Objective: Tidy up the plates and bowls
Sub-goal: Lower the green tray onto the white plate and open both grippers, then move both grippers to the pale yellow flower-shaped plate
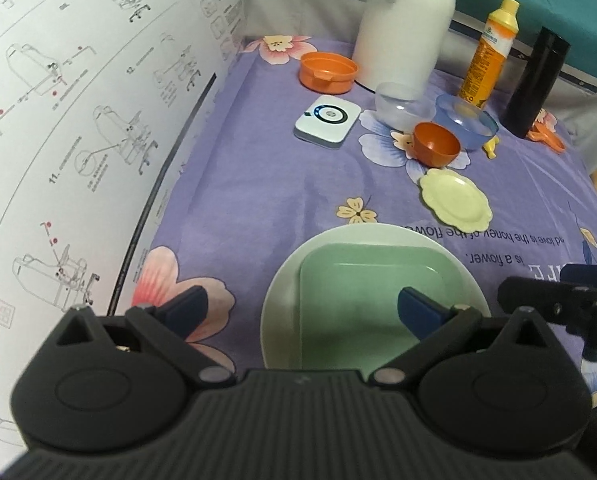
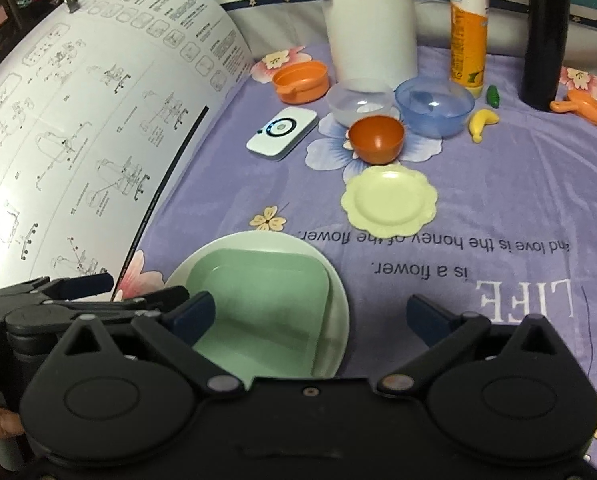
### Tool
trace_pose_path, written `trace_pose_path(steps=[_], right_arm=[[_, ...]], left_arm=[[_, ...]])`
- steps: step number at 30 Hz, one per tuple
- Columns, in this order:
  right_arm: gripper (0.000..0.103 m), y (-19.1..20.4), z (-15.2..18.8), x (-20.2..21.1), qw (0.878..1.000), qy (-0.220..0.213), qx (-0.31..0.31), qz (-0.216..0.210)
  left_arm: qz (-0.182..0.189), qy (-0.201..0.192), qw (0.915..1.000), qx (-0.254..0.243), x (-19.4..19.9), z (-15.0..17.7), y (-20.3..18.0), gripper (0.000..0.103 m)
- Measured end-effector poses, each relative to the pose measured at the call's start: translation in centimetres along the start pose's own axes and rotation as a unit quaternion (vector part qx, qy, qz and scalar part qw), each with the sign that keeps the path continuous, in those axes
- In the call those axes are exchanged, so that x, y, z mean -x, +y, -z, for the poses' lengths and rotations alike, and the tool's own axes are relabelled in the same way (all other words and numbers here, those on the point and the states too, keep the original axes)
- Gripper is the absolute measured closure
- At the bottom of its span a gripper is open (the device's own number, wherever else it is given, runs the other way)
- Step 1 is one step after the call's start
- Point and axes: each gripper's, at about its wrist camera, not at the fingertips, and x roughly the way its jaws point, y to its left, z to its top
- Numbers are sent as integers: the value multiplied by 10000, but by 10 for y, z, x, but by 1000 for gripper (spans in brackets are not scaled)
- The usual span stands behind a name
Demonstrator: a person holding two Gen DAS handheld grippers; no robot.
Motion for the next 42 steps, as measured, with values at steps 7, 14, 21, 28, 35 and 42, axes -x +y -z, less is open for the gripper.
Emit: trace_pose_path(steps=[7, 14, 21, 28, 35, 42], right_arm=[[0, -11, 1, 3, 9999, -55, -159, -8], [0, -23, 1, 5, 9992, -155, -362, -16], [0, -57, -2, 1, 9970, -168, -749, 80], [0, -97, -16, -5, 9934, -208, -1090, 289], [8, -124, -37, -29, 9911, -329, -1239, 346], [33, -129, -60, -71, 9925, -215, -1161, 313]], left_arm=[[24, -17, 9999, -106, 1, -5, -10, 0], [49, 21, 9997, -220, -5, -10, -23, 0], [125, -35, 9989, -456, -18, -21, -45, 0], [232, -24, 9973, -693, -43, -40, -74, 0], [241, -41, 9954, -930, -76, -62, -103, 0], [278, 116, 9955, -902, -111, -75, -119, 10]])
